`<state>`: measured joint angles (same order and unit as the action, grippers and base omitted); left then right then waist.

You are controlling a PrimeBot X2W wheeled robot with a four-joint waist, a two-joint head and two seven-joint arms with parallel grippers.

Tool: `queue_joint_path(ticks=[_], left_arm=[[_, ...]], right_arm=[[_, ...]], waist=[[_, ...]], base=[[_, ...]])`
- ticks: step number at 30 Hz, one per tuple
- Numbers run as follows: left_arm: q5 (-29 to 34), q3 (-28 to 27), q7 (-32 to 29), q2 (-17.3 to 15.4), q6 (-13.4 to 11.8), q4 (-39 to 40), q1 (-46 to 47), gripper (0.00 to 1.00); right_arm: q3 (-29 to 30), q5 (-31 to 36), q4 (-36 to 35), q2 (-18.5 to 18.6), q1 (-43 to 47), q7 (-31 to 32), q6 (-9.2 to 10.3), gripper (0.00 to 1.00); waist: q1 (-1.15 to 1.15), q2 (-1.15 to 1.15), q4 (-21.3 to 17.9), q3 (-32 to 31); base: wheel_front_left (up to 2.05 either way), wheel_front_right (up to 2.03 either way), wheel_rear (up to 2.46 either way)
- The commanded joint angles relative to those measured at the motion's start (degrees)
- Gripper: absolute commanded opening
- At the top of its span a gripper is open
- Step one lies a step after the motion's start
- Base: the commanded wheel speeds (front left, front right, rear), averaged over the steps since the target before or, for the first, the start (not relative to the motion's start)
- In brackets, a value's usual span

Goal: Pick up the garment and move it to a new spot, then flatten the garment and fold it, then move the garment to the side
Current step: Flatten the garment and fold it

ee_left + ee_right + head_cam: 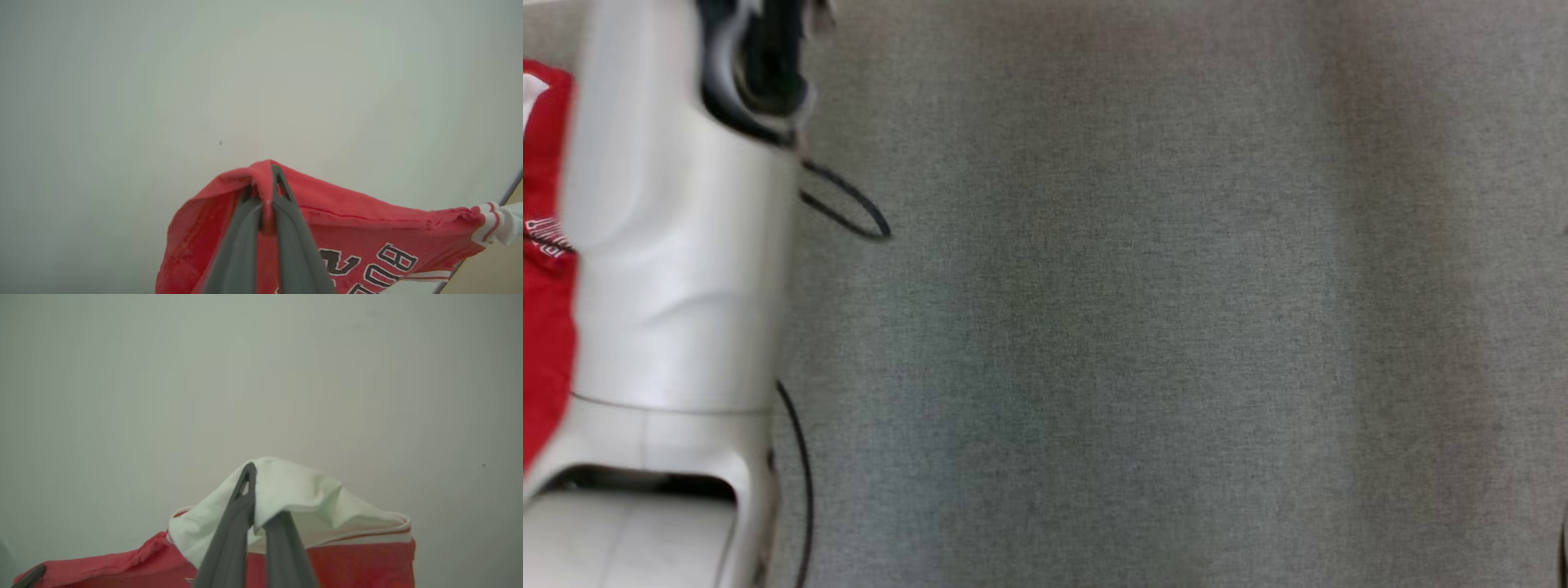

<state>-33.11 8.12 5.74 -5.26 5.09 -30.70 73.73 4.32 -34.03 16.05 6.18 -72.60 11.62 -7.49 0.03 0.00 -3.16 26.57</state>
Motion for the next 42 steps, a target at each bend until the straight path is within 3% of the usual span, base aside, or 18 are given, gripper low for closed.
queue_joint_path(ticks=[1, 8, 14, 20, 25, 29, 33, 36, 42], left_arm=[[-1.1, 0.2, 2.7, 0.2, 0.8, -2.5, -2.7, 0.00], [-4.0, 6.6, 8.1, 0.8, 2.4, -7.7, -21.1, 0.00], [-7.4, 12.9, 9.0, -1.7, 2.3, -3.4, -36.6, 0.00], [-9.7, 14.3, 9.2, -4.0, 2.3, 0.8, -51.1, 0.00], [-11.0, 16.0, 4.4, -6.2, -0.4, 6.5, -63.9, 0.00], [-11.5, 17.4, -2.8, -9.6, -5.0, 15.7, -72.4, 0.00], [-12.7, 17.7, -10.6, -13.4, -9.0, 26.4, -76.6, 0.00], [-13.7, 16.9, -16.0, -15.7, -11.3, 32.6, -76.0, 0.00], [-18.7, 14.6, -24.6, -16.1, -13.6, 37.6, -70.1, 0.00]], right_arm=[[-2.5, -1.5, -0.8, 1.5, 5.7, -1.4, 0.01, 0.00], [-11.8, -10.6, -9.0, 7.6, 34.9, -5.0, 0.00, 0.00], [-14.8, -13.6, -13.5, 13.1, 56.2, -5.7, 0.00, 0.00], [-20.0, -13.6, -15.7, 19.3, 71.2, -2.7, 0.00, 0.00], [-20.6, -14.9, -19.7, 22.8, 81.8, 0.4, 0.00, 0.00], [-19.5, -16.4, -25.9, 25.9, 90.7, 4.2, 0.00, 0.00], [-15.7, -16.9, -31.1, 27.9, 95.2, 7.0, 0.00, 0.00], [-13.0, -15.9, -33.1, 28.6, 93.8, 10.0, 0.00, 0.00], [-11.2, -16.3, -33.8, 29.0, 85.7, 17.0, 0.00, 0.00]], waist=[[-0.03, 0.00, -0.2, -0.9], [-0.03, 0.00, 0.1, -5.8], [-0.03, 0.00, 0.6, -8.8], [-0.03, 0.00, 0.7, -14.4], [-0.03, 0.00, 0.7, -18.0], [-0.03, 0.00, 1.3, -19.4], [-0.03, 0.00, 1.4, -19.7], [-0.03, 0.00, 1.3, -19.1], [-0.03, 0.00, 1.2, -17.2]], base=[[0.00, 0.00, 0.00], [0.00, 0.00, 0.00], [0.00, 0.00, 0.00], [0.00, 0.00, 0.00], [0.00, 0.00, 0.00], [0.00, 0.00, 0.00], [0.00, 0.00, 0.00], [0.00, 0.00, 0.00], [0.00, 0.00, 0.00]])
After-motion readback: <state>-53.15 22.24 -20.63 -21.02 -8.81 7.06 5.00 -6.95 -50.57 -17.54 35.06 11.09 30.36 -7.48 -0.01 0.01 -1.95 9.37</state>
